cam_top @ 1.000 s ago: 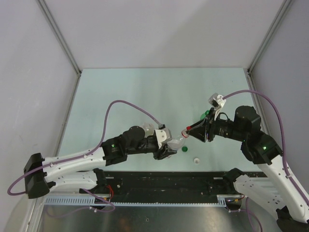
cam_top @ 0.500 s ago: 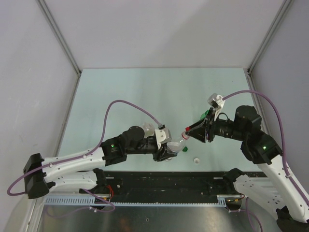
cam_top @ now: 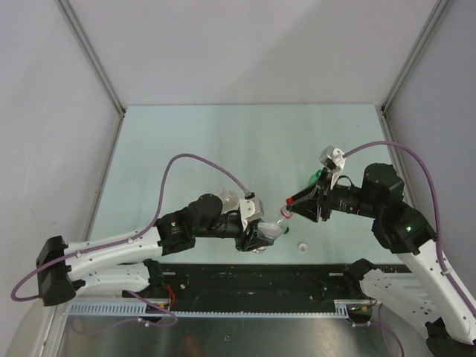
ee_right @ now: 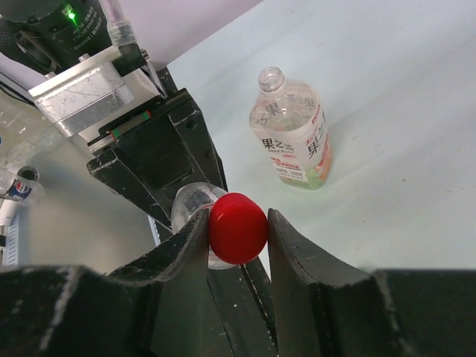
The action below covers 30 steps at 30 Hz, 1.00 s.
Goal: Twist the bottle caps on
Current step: Screw the bottle cap onto the plastic bottle.
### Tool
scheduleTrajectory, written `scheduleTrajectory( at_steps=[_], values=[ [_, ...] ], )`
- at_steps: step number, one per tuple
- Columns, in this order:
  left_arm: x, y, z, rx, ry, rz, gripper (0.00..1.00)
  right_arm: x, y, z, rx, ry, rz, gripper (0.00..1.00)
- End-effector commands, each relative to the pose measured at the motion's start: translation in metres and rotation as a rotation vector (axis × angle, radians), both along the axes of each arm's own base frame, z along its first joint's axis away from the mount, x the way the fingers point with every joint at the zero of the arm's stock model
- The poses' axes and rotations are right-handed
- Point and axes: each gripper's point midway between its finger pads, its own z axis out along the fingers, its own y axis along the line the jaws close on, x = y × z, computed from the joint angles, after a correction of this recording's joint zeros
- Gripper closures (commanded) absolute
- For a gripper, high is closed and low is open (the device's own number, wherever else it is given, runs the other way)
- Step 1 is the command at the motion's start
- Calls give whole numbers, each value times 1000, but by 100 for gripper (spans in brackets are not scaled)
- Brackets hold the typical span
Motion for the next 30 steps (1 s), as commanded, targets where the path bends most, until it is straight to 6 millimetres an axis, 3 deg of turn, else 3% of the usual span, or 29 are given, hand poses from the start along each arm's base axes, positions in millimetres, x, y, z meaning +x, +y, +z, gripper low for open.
scheduleTrajectory(
  at_steps=[1,5,13,18,27,30],
  values=[
    [-4,0,20,-60,12,-13,68,-13,0,7,12,-45,64,64],
    [-4,2,19,-59,19,-16,68,-21,0,11,23,-63,96,63],
    [0,-1,10,-35,19,-15,68,-16,-3,15,31,-76,58,62],
    [2,-2,12,-36,15,-14,68,-16,-3,11,16,-69,60,62],
    [5,-4,7,-25,28,-5,68,2,-5,-5,-43,-40,-17,62],
    [7,-6,4,-17,36,0,69,-1,-3,-7,-48,-33,11,62]
  ],
)
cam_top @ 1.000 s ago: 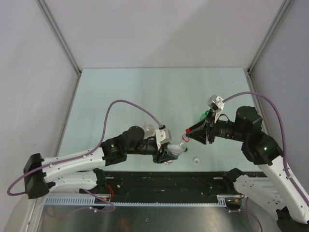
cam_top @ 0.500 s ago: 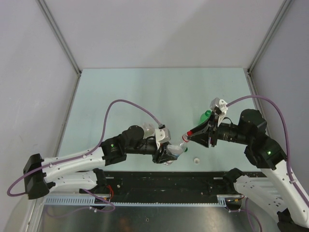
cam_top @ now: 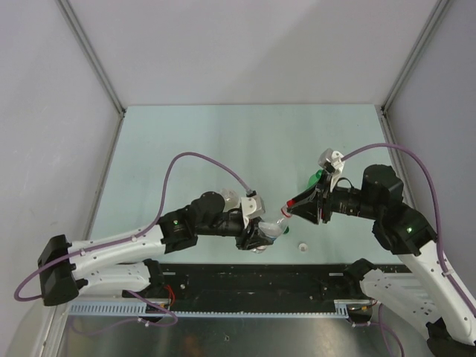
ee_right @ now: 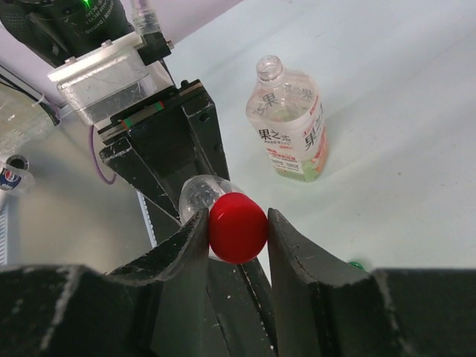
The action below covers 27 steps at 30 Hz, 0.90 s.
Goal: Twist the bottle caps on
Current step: Screw the bottle cap onto the plastic bottle.
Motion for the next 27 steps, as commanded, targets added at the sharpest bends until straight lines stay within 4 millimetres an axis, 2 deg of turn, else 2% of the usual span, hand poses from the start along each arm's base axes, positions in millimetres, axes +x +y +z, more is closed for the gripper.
scheduleTrajectory(
  at_steps=[1,9,16,27],
  values=[
    [5,-7,9,-27,2,7,70,-1,1,-3,-22,-8,14,62],
    [9,-11,8,-26,18,3,71,1,-3,-13,-58,-2,-23,62],
    [8,-7,12,-39,10,7,71,4,-8,-12,-67,-18,-66,61],
    [9,-6,18,-54,-6,4,72,6,-4,-19,-84,11,-59,60]
  ],
)
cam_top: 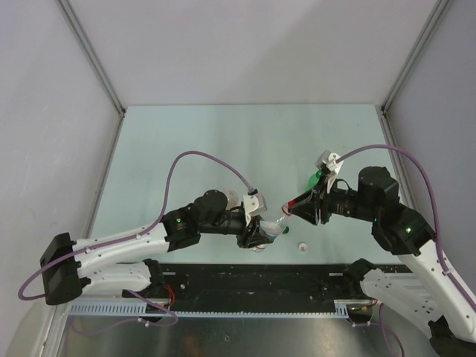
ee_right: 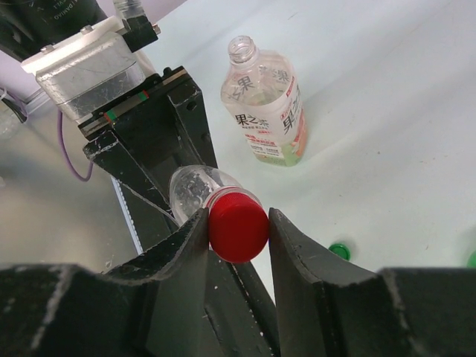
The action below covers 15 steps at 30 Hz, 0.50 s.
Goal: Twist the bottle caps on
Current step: Screw the bottle cap onto the plastic bottle.
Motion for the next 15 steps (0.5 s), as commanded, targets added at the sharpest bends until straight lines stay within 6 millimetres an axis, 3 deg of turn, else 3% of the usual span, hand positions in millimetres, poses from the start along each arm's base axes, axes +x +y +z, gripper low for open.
scheduleTrajectory(
  at_steps=[1,15],
  values=[
    [0,-5,29,-82,-33,-15,72,0,1,-2,-10,1,6,60],
    [-5,-7,36,-104,-43,-60,73,-3,13,-4,7,34,66,58]
  ],
)
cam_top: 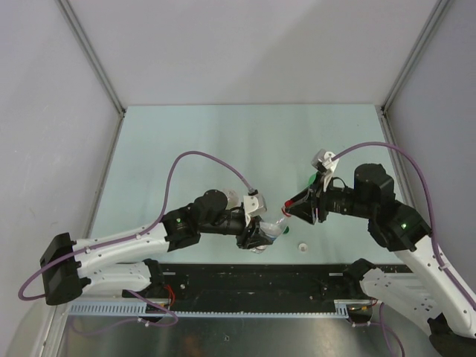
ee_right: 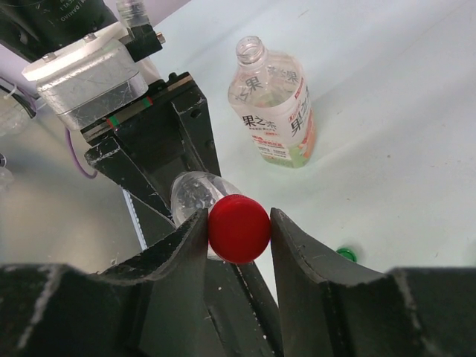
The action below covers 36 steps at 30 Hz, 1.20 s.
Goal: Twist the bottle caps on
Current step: Screw the bottle cap onto the plastic bottle.
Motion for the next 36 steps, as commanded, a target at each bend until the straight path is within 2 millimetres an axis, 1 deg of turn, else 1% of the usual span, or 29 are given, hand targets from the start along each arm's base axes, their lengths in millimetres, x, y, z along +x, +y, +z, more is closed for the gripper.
scheduleTrajectory(
  at_steps=[1,6,12,17,26,32,36],
  values=[
    [-2,-8,38,-111,-54,-41,73,-4,6,-3,5,20,37,58],
    [3,-7,43,-124,-64,-8,74,-4,4,-5,-2,20,26,58],
    [9,-3,46,-136,-67,32,76,-8,2,-4,2,5,33,58],
    [13,1,51,-157,-76,57,77,-7,1,-6,-4,18,23,58],
    [9,-3,62,-184,-152,-16,77,-5,15,-9,20,57,64,60],
    [0,-8,54,-168,-148,-92,76,-1,19,2,56,31,61,61],
    [-4,-6,50,-163,-146,-108,76,-1,19,-1,48,44,60,61]
  ],
)
